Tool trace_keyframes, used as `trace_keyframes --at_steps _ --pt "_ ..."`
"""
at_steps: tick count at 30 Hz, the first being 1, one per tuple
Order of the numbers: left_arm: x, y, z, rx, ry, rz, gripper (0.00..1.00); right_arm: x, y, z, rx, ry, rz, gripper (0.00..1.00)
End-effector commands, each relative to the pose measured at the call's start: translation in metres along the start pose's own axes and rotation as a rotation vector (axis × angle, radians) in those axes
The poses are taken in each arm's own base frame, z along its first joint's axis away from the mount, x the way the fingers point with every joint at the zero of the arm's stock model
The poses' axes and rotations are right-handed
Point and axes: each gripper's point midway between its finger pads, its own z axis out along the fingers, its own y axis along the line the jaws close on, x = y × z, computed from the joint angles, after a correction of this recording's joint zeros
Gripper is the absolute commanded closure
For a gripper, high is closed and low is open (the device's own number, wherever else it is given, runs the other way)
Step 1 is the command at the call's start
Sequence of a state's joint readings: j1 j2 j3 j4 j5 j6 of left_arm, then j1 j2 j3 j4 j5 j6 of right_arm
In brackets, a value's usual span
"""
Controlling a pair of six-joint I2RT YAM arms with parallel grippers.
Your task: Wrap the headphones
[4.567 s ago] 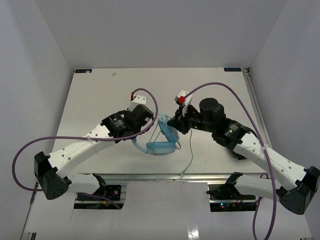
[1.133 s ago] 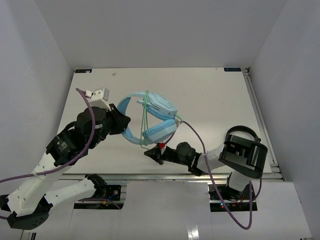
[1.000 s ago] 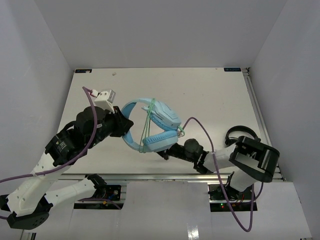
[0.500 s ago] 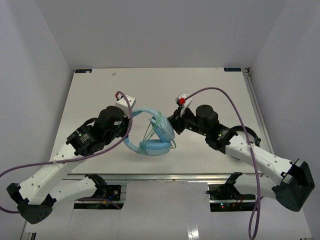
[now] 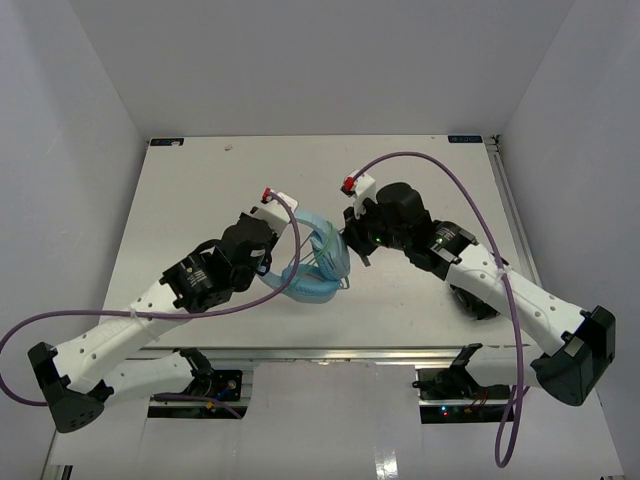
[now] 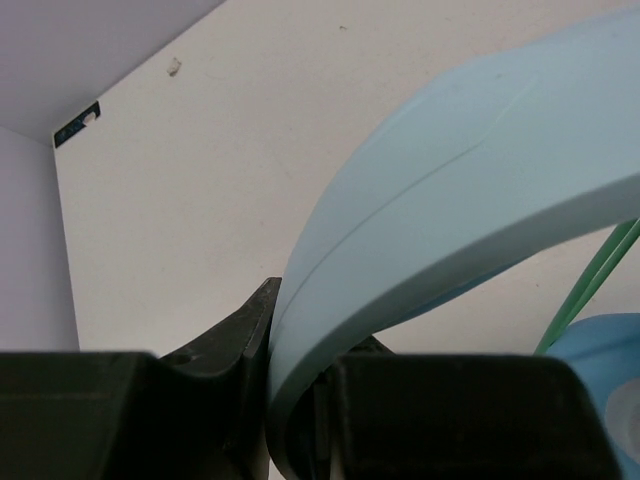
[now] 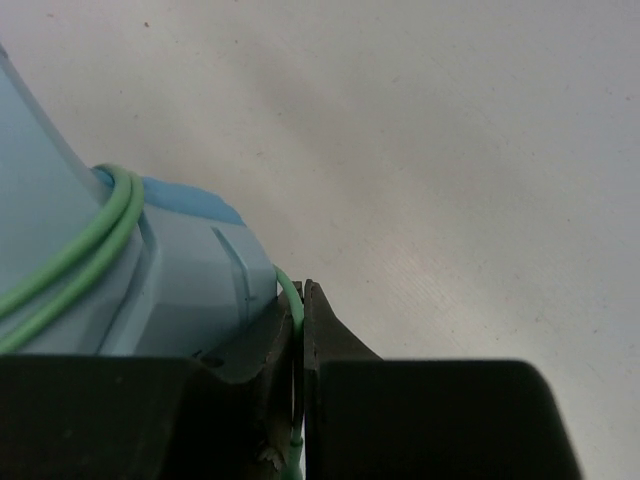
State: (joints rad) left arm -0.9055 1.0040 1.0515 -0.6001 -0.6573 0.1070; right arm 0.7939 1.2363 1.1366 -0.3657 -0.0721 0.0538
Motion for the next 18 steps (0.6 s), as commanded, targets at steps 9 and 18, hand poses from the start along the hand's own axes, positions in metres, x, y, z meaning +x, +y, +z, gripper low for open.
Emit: trace_keyframes --at_steps 9,18 --pt "0.022 0.009 0.02 -0.107 0.046 0.28 1.0 -0.072 -0.033 -0.012 0.12 -0.116 0.008 0.92" --pt "0.03 -0.003 0.031 -0.093 0.074 0.317 1.0 -0.073 -0.034 -0.007 0.118 -0.115 0.01 0.92"
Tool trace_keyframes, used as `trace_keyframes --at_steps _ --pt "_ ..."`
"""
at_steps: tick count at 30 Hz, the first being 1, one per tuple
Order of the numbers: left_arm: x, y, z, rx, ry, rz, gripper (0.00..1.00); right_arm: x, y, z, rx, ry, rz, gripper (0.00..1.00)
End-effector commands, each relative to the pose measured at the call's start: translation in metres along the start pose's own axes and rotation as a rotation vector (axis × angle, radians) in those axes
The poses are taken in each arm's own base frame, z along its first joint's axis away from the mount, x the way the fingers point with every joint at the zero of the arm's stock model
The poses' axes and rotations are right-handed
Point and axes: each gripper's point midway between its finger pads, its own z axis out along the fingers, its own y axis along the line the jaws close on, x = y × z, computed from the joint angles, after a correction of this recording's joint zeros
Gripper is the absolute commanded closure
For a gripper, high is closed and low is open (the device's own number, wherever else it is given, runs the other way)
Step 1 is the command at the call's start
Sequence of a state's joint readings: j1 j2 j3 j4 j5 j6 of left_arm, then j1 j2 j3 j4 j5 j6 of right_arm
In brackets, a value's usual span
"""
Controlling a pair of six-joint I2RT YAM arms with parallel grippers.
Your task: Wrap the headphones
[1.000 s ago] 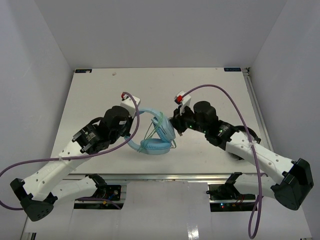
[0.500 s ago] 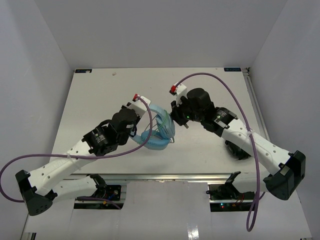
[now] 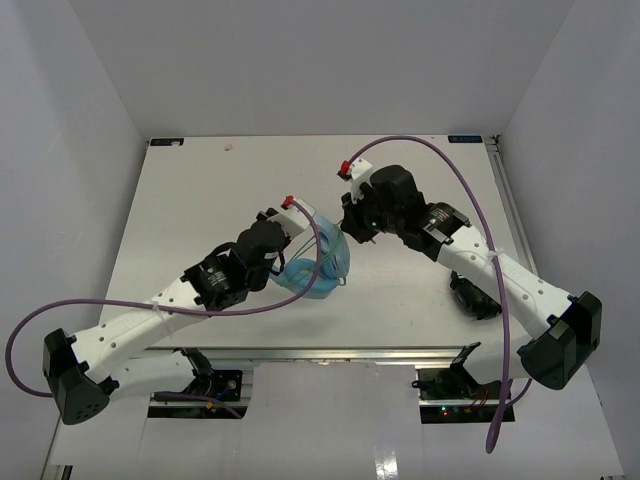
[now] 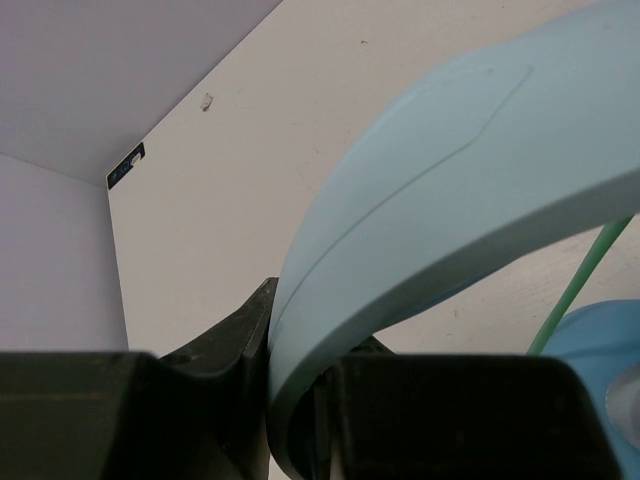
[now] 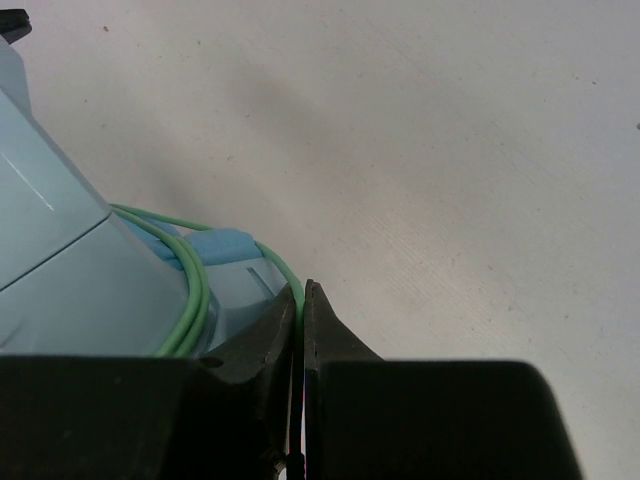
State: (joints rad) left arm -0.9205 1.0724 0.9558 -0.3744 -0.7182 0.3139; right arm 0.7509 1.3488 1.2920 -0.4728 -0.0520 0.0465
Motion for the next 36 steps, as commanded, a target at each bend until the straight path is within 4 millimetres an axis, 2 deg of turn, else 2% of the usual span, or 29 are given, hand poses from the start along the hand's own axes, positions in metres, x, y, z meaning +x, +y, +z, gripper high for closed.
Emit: trace_keyframes --at_steps 1,7,12,17,21,27,34,35,36 --pt "0.032 -0.001 0.004 -0.024 0.122 0.158 1.0 -0.058 -0.013 -0.02 0.058 -0.178 -0.009 0.92" --pt "0.038 -0.008 0.013 -0.026 0.158 0.188 1.0 -0.066 -0.021 -0.029 0.112 -0.214 -0.001 0.92" --pt "0.042 -0.012 0.017 -0.026 0.182 0.196 1.0 -0.057 -0.024 -0.027 0.126 -0.204 0.005 0.92" --pt "0.045 -0.007 0.022 -0.046 0.219 0.108 1.0 -0.047 -0.019 -0.025 0.101 -0.187 0.023 0.92" --pt "0.05 0.004 0.026 -0.056 0.237 0.031 1.0 -0.044 -0.02 -0.034 0.112 -0.198 0.031 0.92" --pt "0.053 0.006 0.026 -0.067 0.249 0.026 1.0 -0.046 -0.015 -0.047 0.093 -0.222 0.033 0.91" --pt "0.054 0.008 0.027 -0.089 0.268 0.019 1.0 -0.047 -0.002 -0.047 0.024 -0.222 0.027 0.85" --pt "0.055 0.008 0.027 -0.091 0.271 0.021 1.0 -0.046 -0.002 -0.046 0.024 -0.219 0.028 0.86" --pt "0.056 0.008 0.027 -0.096 0.276 0.024 1.0 -0.043 -0.002 -0.044 0.024 -0.211 0.028 0.92"
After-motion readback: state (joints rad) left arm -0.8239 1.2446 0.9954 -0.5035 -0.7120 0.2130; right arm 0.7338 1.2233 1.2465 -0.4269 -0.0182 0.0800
